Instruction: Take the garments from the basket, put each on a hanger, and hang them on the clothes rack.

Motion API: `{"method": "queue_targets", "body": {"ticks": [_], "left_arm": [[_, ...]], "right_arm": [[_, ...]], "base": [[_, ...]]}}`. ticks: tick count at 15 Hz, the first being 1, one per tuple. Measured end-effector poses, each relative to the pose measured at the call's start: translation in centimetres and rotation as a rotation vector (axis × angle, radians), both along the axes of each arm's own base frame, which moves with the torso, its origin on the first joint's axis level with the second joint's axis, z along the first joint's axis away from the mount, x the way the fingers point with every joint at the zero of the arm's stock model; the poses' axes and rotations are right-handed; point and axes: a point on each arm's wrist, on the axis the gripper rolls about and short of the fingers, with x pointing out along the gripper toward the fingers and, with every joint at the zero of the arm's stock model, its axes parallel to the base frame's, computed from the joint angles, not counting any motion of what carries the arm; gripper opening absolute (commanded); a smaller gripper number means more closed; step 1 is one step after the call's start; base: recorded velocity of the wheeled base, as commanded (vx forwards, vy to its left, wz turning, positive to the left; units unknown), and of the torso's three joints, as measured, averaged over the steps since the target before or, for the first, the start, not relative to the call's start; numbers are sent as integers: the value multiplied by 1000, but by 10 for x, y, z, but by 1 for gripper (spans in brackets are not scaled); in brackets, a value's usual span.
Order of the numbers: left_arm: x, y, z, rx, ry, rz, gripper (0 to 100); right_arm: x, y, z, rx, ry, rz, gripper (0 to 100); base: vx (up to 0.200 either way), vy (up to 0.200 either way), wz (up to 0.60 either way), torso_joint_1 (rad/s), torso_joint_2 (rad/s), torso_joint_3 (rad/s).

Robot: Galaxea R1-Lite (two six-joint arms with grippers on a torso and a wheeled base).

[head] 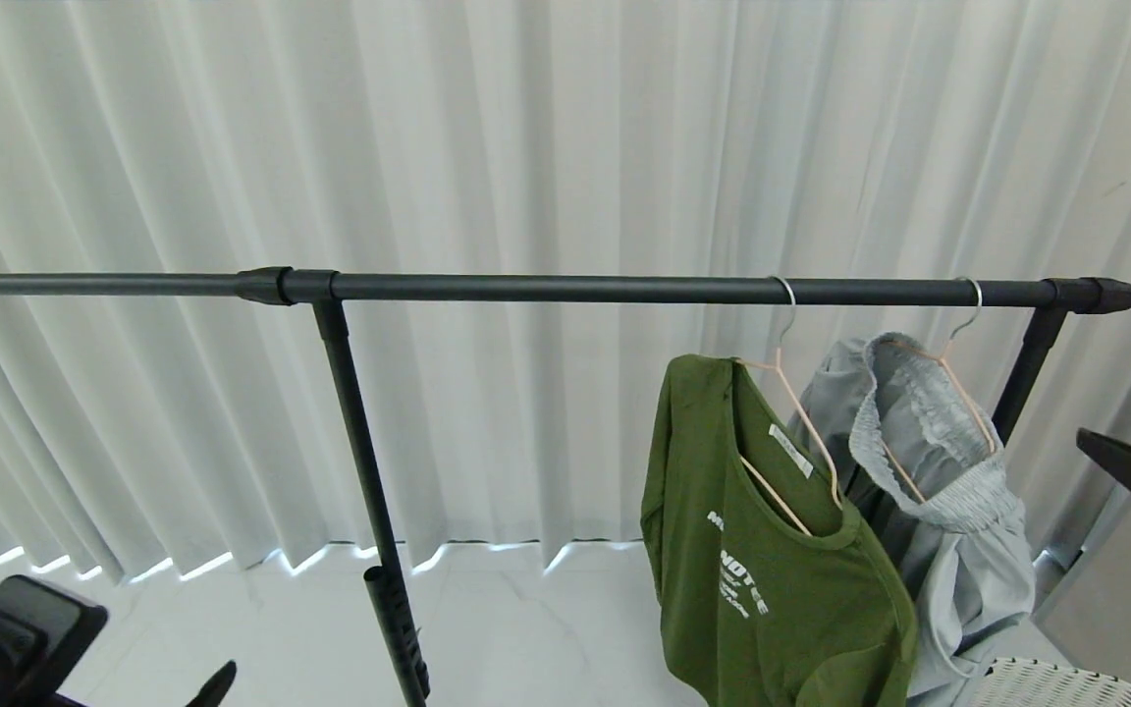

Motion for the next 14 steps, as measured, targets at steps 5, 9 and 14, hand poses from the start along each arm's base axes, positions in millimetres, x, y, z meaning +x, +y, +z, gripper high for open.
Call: {"method": "queue_targets", "body": {"ticks": [5,9,14], "left_arm": [[-29,14,0,-6,-148,184,100],[-57,16,-11,5,-207,267,100],[-91,15,-28,6,-339,426,100]], "right_arm": [[-56,-4,-23,-85,4,14,100],[-86,-7,-39,-114,27,-25,100],[-133,-12,-69,-179,127,-113,100]], "base": [[-200,0,0,5,3,3],[-200,0,0,0,6,7],[-160,0,0,0,0,2]]}}
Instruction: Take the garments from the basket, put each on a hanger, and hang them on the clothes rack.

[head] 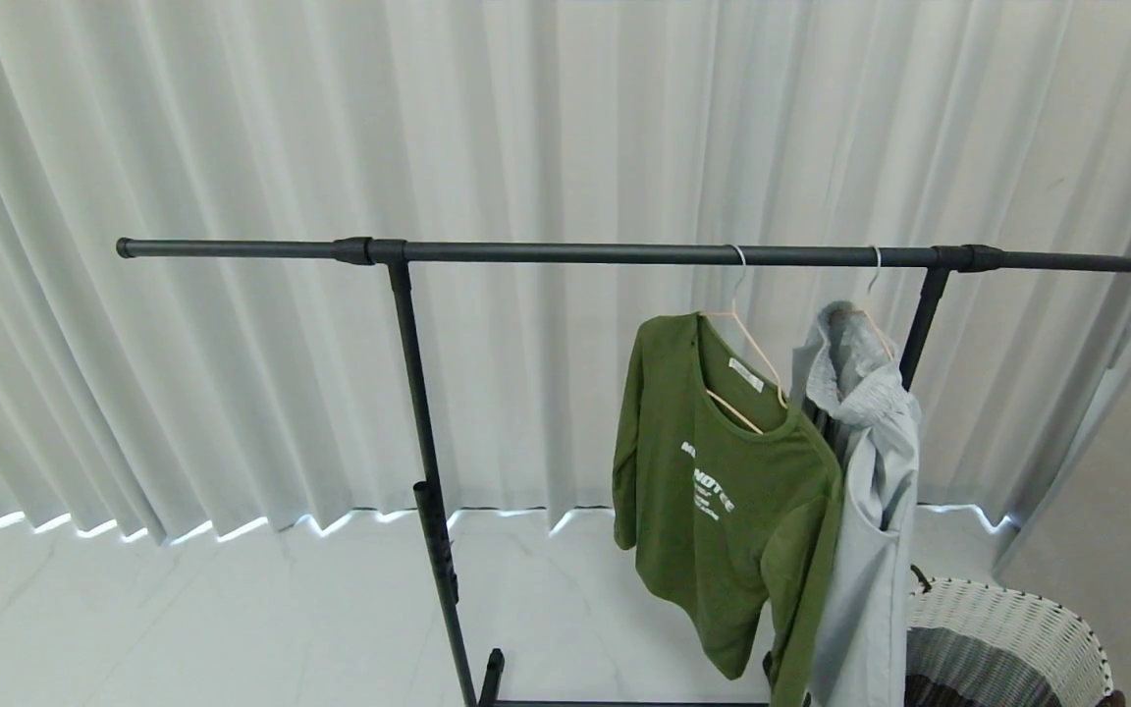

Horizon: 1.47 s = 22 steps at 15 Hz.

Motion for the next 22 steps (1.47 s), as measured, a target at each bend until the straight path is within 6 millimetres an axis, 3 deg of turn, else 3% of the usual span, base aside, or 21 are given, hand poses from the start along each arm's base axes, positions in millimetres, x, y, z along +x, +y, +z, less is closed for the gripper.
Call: {"method": "queue_targets", "body": {"ticks": [3,5,9,11,15,22], "left_arm": [[-7,0,-1,-29,-84,43,100],[-8,0,-1,-30,-102,42,100],[-8,-3,-2,-31,-108,-75,100],[-7,-6,-2,-64,-115,-258,100],[-8,-5,-6,-259,-126,-394,100],[-13,-5,-11,-332,-178,-373,100]], "right_arm": [[-31,-4,-23,-49,31,-88,100],[-40,-8,-33,-78,0,-252,100],[-30,-9,-49,-54,-141,-352,100],[-27,-10,-57,-63,-139,-383,100],[-27,-10,-60,-42,-138,-390,100],[-27,-10,-60,-44,-136,-381,100]], "base": [[0,0,0,0,0,0],[0,0,0,0,0,0],[0,0,0,0,0,0],[0,0,0,0,0,0],[0,0,0,0,0,0],[0,0,0,0,0,0]]}}
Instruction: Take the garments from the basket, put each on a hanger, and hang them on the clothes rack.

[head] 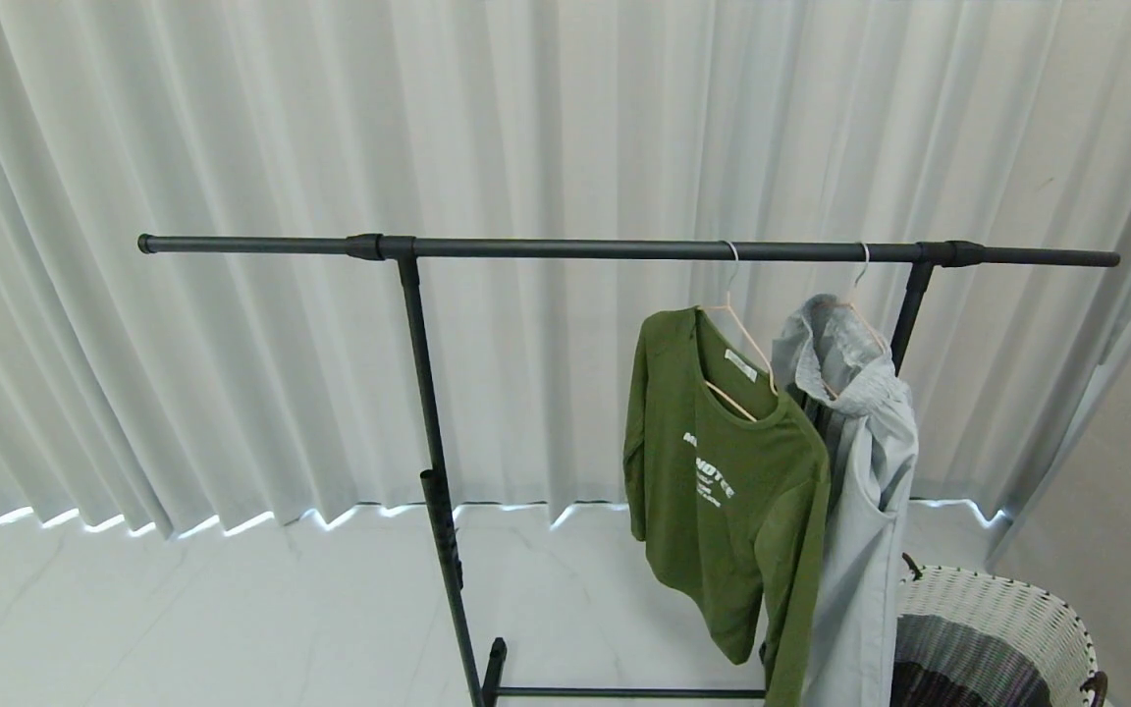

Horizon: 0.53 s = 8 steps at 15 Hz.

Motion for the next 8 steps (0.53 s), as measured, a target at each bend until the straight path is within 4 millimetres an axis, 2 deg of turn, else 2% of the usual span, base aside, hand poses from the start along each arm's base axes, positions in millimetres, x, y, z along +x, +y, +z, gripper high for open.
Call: {"method": "queue_targets", "body": {"ticks": [8], "left_arm": [[-1,0,0,-1,-9,3,100]], "right_arm": [[0,0,0,-2,1,-1,100]], "base": [[0,0,0,0,0,0]]}}
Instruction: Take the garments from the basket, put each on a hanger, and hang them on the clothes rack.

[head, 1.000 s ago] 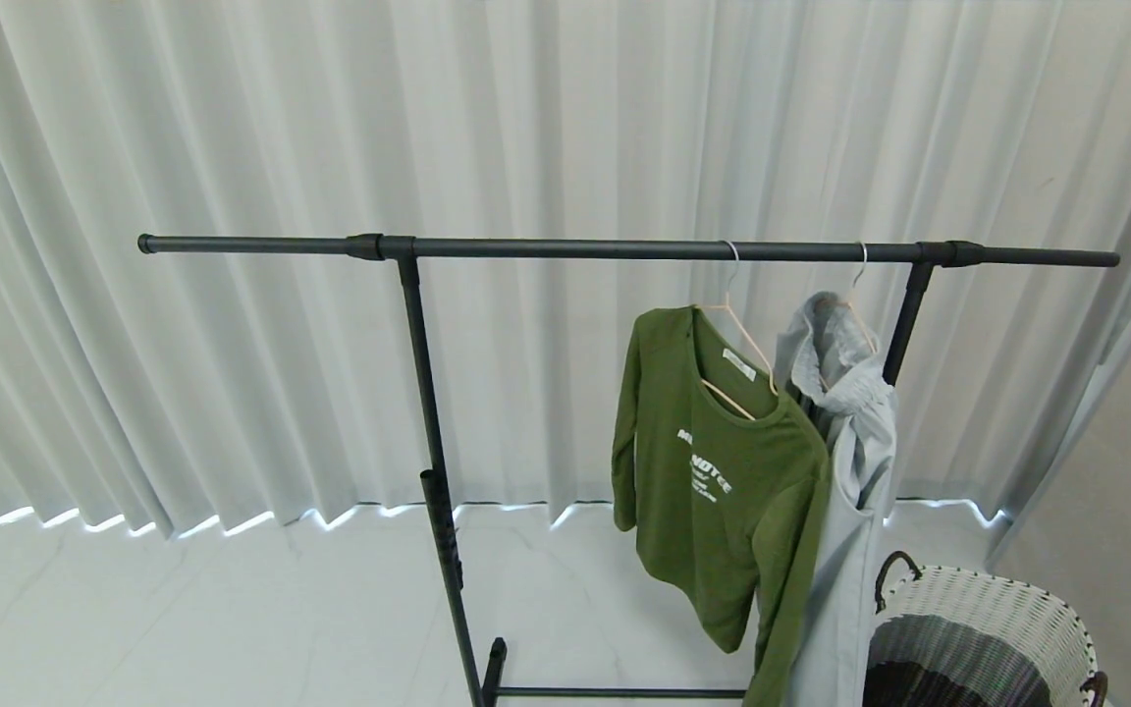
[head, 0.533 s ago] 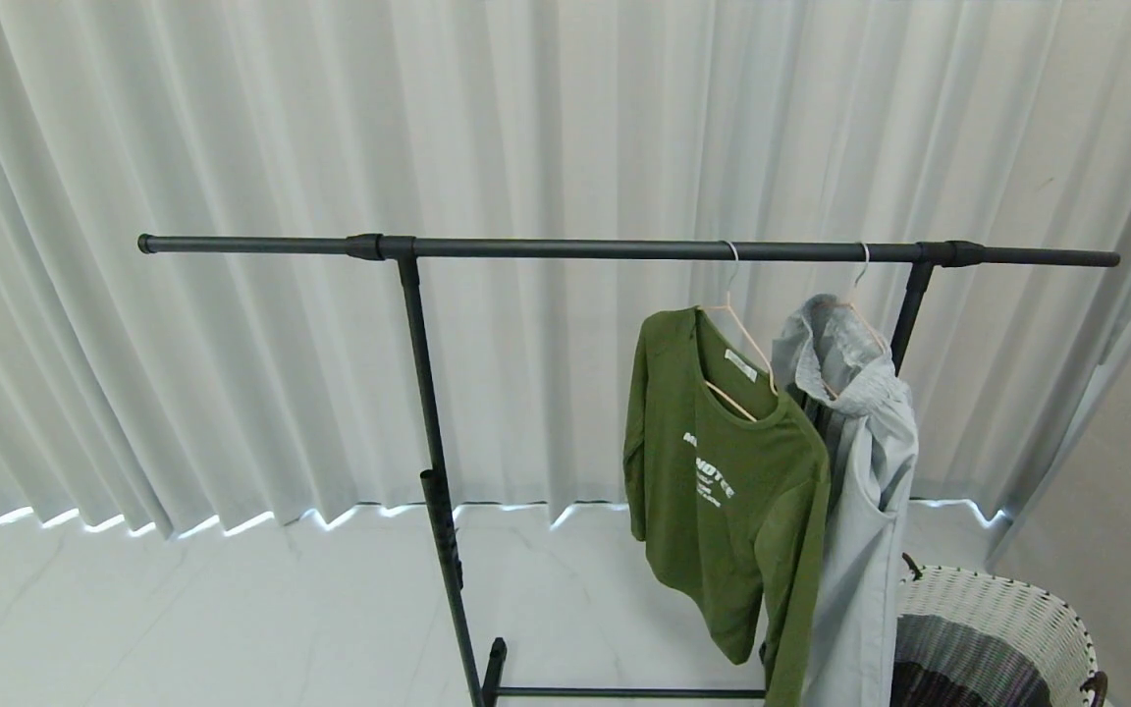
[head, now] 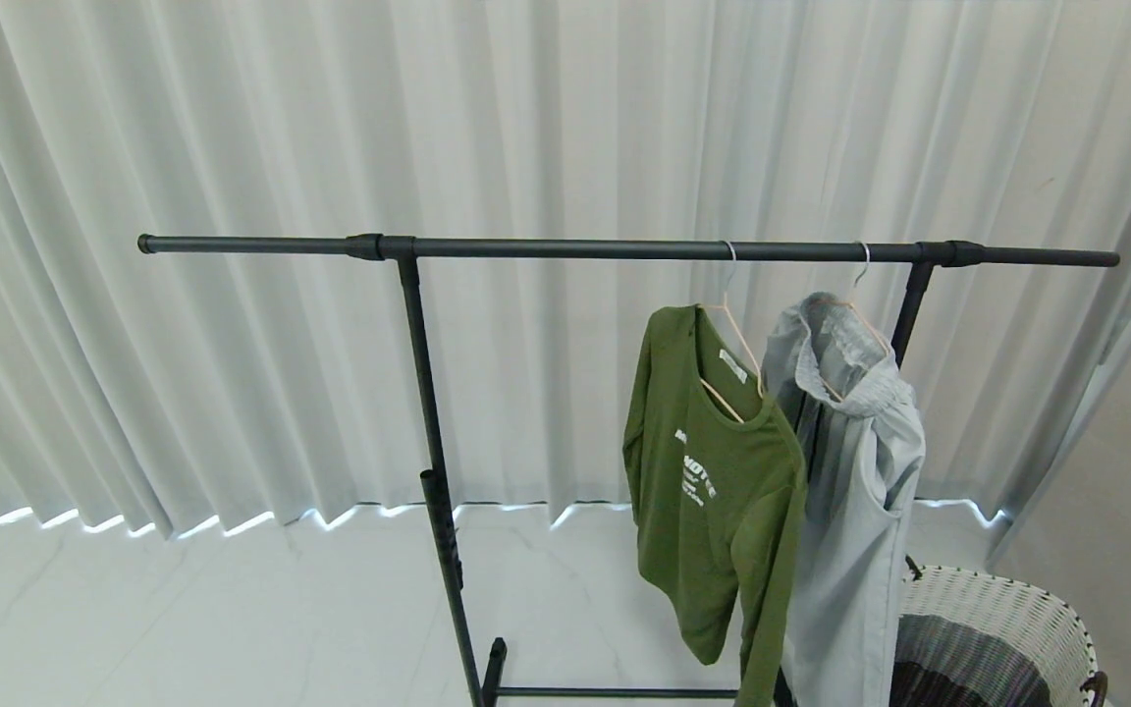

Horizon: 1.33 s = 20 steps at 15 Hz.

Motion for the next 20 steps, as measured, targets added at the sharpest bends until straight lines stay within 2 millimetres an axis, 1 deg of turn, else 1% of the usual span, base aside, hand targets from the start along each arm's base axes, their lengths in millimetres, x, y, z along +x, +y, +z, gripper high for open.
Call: {"method": "queue_targets", "body": {"ticks": [20], "left_arm": [[0,0,0,0,0,0,100]], "right_arm": [[0,0,0,-4,2,-1,100]], "base": [[0,0,0,0,0,0]]}}
